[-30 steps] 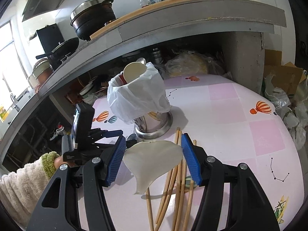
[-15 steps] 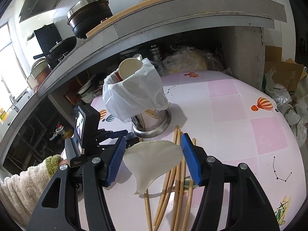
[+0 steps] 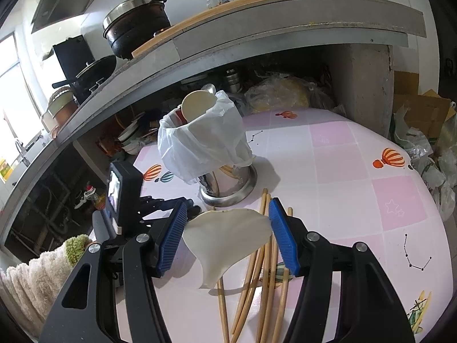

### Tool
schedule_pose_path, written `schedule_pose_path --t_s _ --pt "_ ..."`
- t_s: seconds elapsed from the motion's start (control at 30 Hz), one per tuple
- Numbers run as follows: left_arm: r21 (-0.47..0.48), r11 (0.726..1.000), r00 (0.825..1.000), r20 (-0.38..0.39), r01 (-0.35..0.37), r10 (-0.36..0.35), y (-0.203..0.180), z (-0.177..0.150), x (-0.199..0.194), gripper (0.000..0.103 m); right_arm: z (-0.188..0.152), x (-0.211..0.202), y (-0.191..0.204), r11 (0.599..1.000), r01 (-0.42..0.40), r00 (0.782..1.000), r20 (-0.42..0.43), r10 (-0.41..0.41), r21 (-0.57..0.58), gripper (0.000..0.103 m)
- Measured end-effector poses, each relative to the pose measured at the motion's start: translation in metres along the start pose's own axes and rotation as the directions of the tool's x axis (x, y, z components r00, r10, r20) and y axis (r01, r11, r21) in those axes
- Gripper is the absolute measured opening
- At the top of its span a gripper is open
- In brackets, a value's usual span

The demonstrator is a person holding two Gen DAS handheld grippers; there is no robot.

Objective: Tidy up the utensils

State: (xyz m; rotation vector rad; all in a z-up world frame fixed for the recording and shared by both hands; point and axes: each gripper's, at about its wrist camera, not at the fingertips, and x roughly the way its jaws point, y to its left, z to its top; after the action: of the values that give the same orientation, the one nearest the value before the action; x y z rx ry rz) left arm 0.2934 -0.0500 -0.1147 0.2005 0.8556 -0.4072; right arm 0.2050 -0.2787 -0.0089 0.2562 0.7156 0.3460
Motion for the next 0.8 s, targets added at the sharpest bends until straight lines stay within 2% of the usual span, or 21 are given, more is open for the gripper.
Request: schedule_pose_path --t_s 0.23,0.5,0.8 --pt "-0.030 0.999 0.994 0.097 -0.042 0.045 0.008 0.000 -0.056 0.035 -0.001 -0.005 0.005 1.000 -0.014 1.000 0.008 0.014 -0.010 0.058" --pt "-0.070 0.992 0.975 0.189 -0.102 0.113 0.019 0.001 -0.126 0.035 -0.002 -0.013 0.015 0.999 -0.038 0.999 0.018 0.038 -0.029 0.058" --pt "-0.122 0.983 0.942 0.292 -0.137 0.168 0.031 0.021 -0.188 0.034 -0.004 -0.017 0.023 0.997 -0.058 0.998 0.021 0.059 -0.043 0.058"
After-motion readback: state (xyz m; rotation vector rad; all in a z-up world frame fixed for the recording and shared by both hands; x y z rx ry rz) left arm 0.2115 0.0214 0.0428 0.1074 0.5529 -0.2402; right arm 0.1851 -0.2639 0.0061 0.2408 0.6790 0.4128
